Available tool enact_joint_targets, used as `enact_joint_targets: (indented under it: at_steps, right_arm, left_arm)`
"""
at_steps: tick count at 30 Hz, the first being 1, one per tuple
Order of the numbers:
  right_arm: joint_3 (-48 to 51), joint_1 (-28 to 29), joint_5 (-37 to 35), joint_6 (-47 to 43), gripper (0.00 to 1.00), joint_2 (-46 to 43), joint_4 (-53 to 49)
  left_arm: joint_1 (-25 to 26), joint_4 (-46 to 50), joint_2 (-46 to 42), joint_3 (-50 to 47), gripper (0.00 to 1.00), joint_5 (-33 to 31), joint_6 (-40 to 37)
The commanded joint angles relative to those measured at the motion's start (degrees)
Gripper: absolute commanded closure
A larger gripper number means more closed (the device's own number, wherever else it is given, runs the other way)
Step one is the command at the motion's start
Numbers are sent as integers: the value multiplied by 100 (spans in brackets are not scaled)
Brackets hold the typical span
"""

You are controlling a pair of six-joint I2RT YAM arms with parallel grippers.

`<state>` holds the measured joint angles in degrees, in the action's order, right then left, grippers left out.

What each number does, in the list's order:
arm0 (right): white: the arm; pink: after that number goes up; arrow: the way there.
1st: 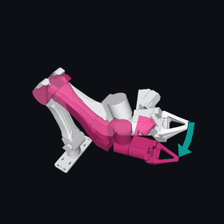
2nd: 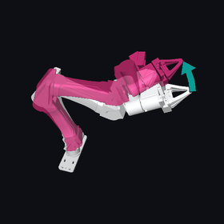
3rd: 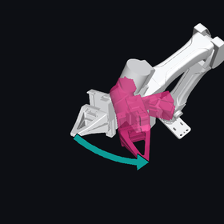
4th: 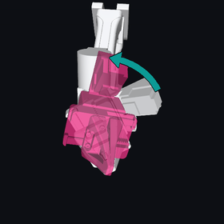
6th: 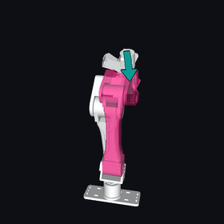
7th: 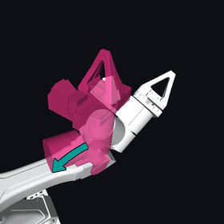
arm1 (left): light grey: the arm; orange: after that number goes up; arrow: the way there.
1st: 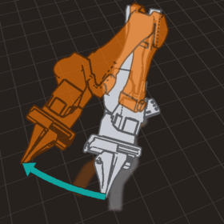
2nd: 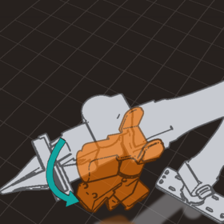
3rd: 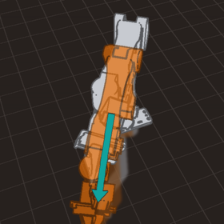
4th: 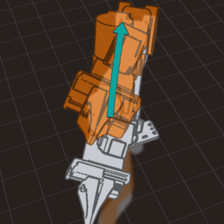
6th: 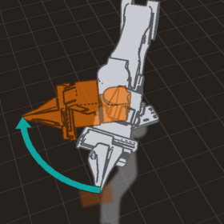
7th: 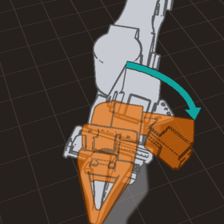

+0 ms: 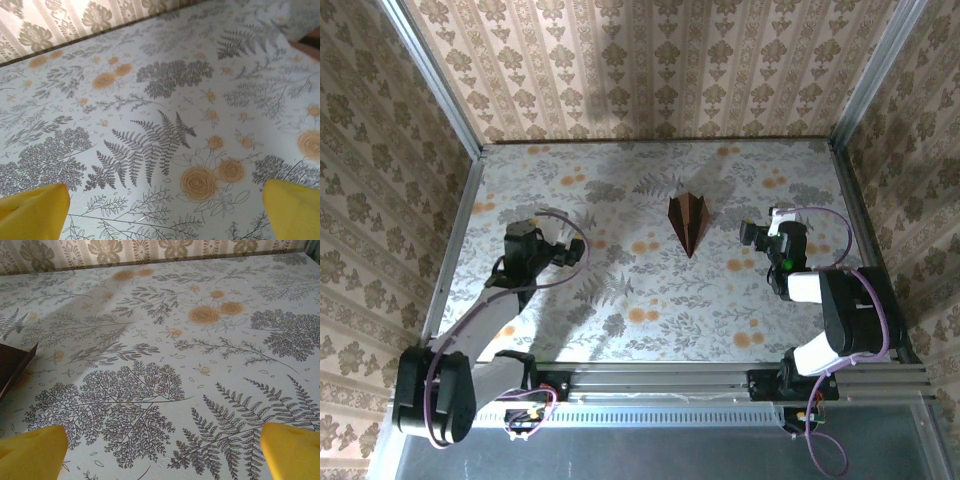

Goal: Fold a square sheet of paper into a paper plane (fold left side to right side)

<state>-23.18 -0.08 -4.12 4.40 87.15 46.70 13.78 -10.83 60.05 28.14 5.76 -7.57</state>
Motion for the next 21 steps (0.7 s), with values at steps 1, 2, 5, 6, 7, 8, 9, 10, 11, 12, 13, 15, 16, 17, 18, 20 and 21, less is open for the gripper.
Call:
enact_joint_targets:
  at_steps: [1, 2, 5, 6, 7, 8, 9, 10, 11, 12, 13, 15, 16, 17, 18, 20, 21]
  right_arm:
    - [11, 8, 44, -119, 0, 21, 241]
    - [15, 8, 46, -124, 0, 27, 241]
    - [8, 7, 44, -124, 0, 27, 239]
    - [10, 5, 44, -124, 0, 28, 243]
    - [8, 8, 43, -124, 0, 31, 235]
    - [11, 8, 36, -124, 0, 35, 235]
    - [6, 10, 34, -124, 0, 24, 234]
    - [6, 8, 30, -124, 0, 31, 235]
    - [6, 8, 33, -124, 0, 31, 231]
    - [6, 8, 26, -124, 0, 28, 235]
    - [11, 9, 25, -124, 0, 32, 229]
    - [6, 8, 18, -122, 0, 31, 226]
    - [6, 17, 21, -124, 0, 30, 221]
    - [-2, 17, 9, -131, 0, 32, 226]
    - [-2, 25, -5, -137, 0, 31, 217]
    - [-11, 54, -47, -150, 0, 32, 207]
    - [-11, 57, -63, -150, 0, 35, 200]
  left_arm:
    - [15, 667, -446, 157, 0, -263, 670]
    - [16, 883, -567, 215, 0, -368, 845]
    - [18, 1488, -852, 322, 0, -791, 1148]
    - [19, 1599, -938, 324, 0, -914, 1187]
    - [19, 1689, -1042, 321, 0, -1045, 1198]
    - [19, 1724, -1157, 304, 0, -1193, 1204]
    - [19, 1695, -1258, 255, 0, -1326, 1228]
    - [19, 1580, -1370, 173, 0, -1484, 1241]
    - [16, 1405, -1460, 82, 0, -1628, 1243]
    - [15, 1247, -1523, -16, 0, -1725, 1186]
    - [11, 1106, -1569, -84, 0, -1812, 1083]
    - [-15, 1106, -1571, -83, 0, -1935, 849]
    - [-36, 1143, -1550, -57, 0, -2001, 737]
    - [-44, 1139, -1540, -59, 0, -2045, 607]
    - [-43, 1092, -1523, -90, 0, -2072, 521]
    - [-72, 804, -1505, -265, 0, -2137, 382]
    - [-94, 629, -1499, -361, 0, -2178, 376]
